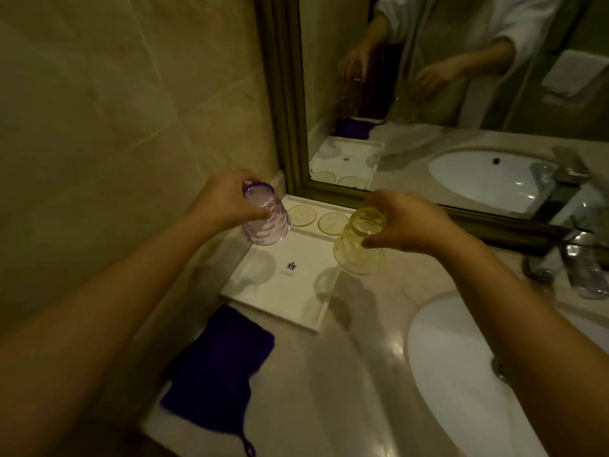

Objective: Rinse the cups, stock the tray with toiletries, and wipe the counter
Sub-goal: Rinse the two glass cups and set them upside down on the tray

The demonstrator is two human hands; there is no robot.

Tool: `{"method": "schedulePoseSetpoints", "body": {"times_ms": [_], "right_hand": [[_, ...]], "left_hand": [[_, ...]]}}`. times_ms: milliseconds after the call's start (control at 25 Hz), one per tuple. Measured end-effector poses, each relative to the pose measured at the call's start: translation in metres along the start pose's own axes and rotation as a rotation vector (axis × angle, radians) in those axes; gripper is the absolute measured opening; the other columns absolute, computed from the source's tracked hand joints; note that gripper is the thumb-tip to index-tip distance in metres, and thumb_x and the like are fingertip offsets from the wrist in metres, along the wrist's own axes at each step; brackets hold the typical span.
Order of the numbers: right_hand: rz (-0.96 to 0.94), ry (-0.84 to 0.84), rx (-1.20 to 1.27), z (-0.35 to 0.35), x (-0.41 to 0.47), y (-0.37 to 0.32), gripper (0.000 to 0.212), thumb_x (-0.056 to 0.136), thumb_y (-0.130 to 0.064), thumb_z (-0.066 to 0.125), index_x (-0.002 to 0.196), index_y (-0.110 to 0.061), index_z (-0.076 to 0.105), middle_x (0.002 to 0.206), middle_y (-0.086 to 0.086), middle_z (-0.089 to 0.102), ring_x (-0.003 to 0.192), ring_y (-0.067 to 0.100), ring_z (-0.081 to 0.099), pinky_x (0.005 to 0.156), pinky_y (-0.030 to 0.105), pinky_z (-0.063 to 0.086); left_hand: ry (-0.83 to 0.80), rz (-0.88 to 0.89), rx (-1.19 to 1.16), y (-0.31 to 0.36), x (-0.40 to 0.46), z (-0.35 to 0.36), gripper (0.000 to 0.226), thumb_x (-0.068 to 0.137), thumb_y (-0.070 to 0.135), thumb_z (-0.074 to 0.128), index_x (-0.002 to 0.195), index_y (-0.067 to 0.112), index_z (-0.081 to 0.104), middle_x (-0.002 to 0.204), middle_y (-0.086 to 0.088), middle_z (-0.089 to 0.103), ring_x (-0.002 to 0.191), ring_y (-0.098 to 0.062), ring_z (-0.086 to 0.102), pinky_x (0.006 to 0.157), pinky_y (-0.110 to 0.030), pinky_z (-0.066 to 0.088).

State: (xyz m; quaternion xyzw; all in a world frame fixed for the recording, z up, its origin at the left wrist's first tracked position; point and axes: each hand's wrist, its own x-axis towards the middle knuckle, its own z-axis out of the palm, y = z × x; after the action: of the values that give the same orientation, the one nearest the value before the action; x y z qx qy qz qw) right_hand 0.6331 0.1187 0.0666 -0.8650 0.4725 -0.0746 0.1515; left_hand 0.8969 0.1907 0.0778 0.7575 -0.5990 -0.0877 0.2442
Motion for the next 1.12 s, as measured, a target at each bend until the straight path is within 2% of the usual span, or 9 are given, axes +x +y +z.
{"method": "schedulePoseSetpoints", "body": {"times_ms": [160, 320, 440, 760, 1120], "right_hand": [[0.169, 0.001, -0.036, 0.024, 0.028, -0.012, 0.061, 0.063, -0.043, 0.077, 0.116, -0.026, 0.051, 0.114, 0.001, 0.063, 0.100, 0.024, 0.057, 0.079, 0.041, 0.051], [0.266, 0.115, -0.001, 0.040, 0.067, -0.013, 0.062, 0.066, -0.042, 0.076, 0.119, -0.024, 0.050, 0.114, 0.003, 0.064, 0.100, 0.025, 0.059, 0.074, 0.039, 0.051], [0.307, 0.188, 0.065, 0.058, 0.103, -0.004, 0.061, 0.067, -0.041, 0.074, 0.121, -0.026, 0.051, 0.113, 0.004, 0.065, 0.098, 0.026, 0.060, 0.074, 0.039, 0.053], [0.301, 0.205, 0.039, 0.106, 0.173, 0.025, 0.059, 0.069, -0.045, 0.070, 0.121, -0.025, 0.051, 0.116, 0.003, 0.064, 0.106, 0.026, 0.058, 0.071, 0.033, 0.044], [0.284, 0.156, 0.051, 0.125, 0.188, 0.032, 0.056, 0.069, -0.042, 0.069, 0.119, -0.022, 0.054, 0.116, 0.007, 0.064, 0.107, 0.029, 0.058, 0.078, 0.037, 0.048]], "left_hand": [[-0.054, 0.062, -0.075, -0.031, 0.037, 0.021, 0.052, 0.064, 0.022, 0.080, 0.112, 0.009, 0.062, 0.105, -0.013, 0.067, 0.092, -0.025, 0.061, 0.075, -0.029, 0.045], [-0.129, 0.121, -0.091, -0.041, 0.077, 0.055, 0.054, 0.064, 0.022, 0.080, 0.112, 0.005, 0.062, 0.116, -0.015, 0.063, 0.098, -0.028, 0.060, 0.073, -0.023, 0.039], [-0.155, 0.106, -0.149, -0.048, 0.108, 0.087, 0.054, 0.063, 0.021, 0.081, 0.111, 0.005, 0.062, 0.111, -0.016, 0.065, 0.098, -0.028, 0.061, 0.077, -0.027, 0.044], [-0.098, 0.011, -0.204, -0.075, 0.173, 0.147, 0.057, 0.063, 0.023, 0.082, 0.113, 0.006, 0.060, 0.108, -0.016, 0.065, 0.096, -0.030, 0.059, 0.083, -0.037, 0.048], [-0.097, -0.029, -0.230, -0.087, 0.182, 0.170, 0.064, 0.060, 0.021, 0.084, 0.118, 0.007, 0.060, 0.115, -0.015, 0.065, 0.104, -0.029, 0.059, 0.090, -0.033, 0.045]]}}
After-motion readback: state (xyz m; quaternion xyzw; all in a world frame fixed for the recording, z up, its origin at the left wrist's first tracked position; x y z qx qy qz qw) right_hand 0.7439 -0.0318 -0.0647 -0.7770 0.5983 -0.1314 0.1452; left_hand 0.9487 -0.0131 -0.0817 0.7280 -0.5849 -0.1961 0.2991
